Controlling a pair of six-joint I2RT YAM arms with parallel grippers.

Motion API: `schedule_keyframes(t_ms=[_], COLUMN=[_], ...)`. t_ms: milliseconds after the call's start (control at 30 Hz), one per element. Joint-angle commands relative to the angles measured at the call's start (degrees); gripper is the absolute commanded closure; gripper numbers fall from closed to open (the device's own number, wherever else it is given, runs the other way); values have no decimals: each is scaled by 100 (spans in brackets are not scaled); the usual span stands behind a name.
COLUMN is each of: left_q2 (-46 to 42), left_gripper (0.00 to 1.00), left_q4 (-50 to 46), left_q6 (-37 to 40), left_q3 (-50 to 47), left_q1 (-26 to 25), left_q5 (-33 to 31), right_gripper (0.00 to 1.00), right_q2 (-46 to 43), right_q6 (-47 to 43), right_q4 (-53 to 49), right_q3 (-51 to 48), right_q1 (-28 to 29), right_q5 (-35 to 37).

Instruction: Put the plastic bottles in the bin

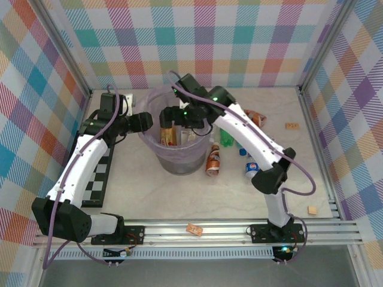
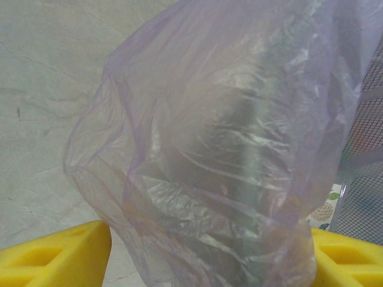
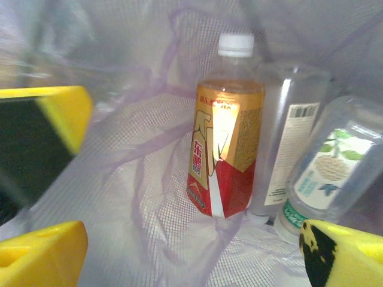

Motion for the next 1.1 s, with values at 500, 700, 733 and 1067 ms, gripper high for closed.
schedule_keyframes(t_ms=[500, 700, 733, 1067], left_q2=[-69, -56, -52, -92], left_gripper=[30, 30, 30, 30], left_q4=[-142, -139, -149, -169], left_q6=[93, 101, 101, 115], left_q3=[-26, -17, -16, -12], left_q1=[86, 86, 86, 91], left_q5=[-97, -117, -117, -110], right_gripper=[7, 8, 8, 15], right_q2=[-2593, -3471, -3523, -3562], right_q6=[-845, -882, -891, -1220], right_q4=[-1480, -1041, -970, -128], right_q3=[-2224, -4360, -4686, -6806], right_q1=[-1192, -2427, -2554, -3852], right_q5=[1641, 872, 773, 1150])
